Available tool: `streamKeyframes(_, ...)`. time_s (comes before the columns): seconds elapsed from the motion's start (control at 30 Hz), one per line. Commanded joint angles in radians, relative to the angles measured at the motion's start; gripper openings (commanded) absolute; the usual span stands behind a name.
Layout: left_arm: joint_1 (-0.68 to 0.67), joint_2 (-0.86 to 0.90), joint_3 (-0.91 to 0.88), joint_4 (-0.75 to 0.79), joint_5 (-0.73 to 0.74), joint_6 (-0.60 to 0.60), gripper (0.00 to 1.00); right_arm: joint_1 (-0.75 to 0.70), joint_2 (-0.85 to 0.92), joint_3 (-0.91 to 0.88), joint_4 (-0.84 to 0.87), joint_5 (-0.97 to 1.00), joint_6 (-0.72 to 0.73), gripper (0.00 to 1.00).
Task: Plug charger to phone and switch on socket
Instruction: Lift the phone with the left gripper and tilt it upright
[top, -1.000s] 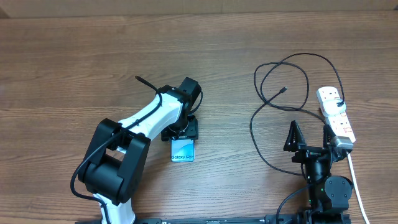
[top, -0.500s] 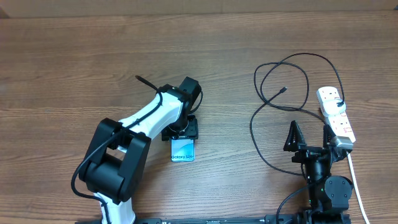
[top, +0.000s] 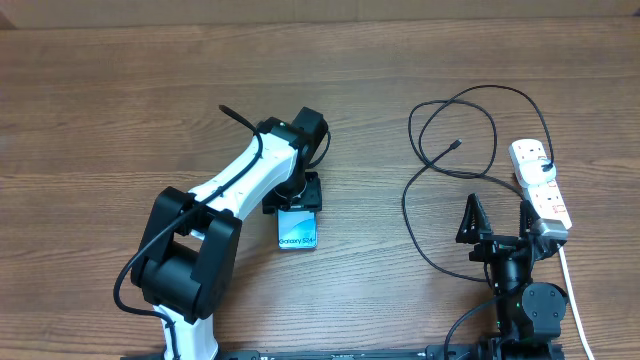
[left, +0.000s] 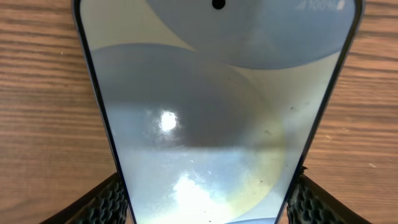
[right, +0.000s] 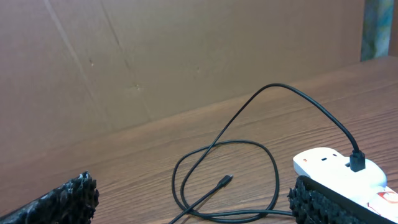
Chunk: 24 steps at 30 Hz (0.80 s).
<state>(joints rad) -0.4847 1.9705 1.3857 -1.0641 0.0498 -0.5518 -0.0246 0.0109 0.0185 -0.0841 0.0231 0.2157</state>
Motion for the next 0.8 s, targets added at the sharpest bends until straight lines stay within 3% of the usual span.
streamKeyframes(0.0, 0.003, 0.004, 0.083, -0.044, 0.044, -0.033, 0.64, 0.001, -0.008, -0.011, 0.003, -0.003, -0.004, 1.0)
streamKeyframes(0.4, 0.007, 0.004, 0.22, -0.141, 0.177, -0.129, 0.64, 0.001, -0.008, -0.011, 0.003, -0.003, -0.004, 1.0)
streamKeyframes(0.77, 0.011, 0.004, 0.222, -0.173, 0.428, -0.232, 0.62, 0.001, -0.008, -0.011, 0.003, -0.003, -0.004, 1.0)
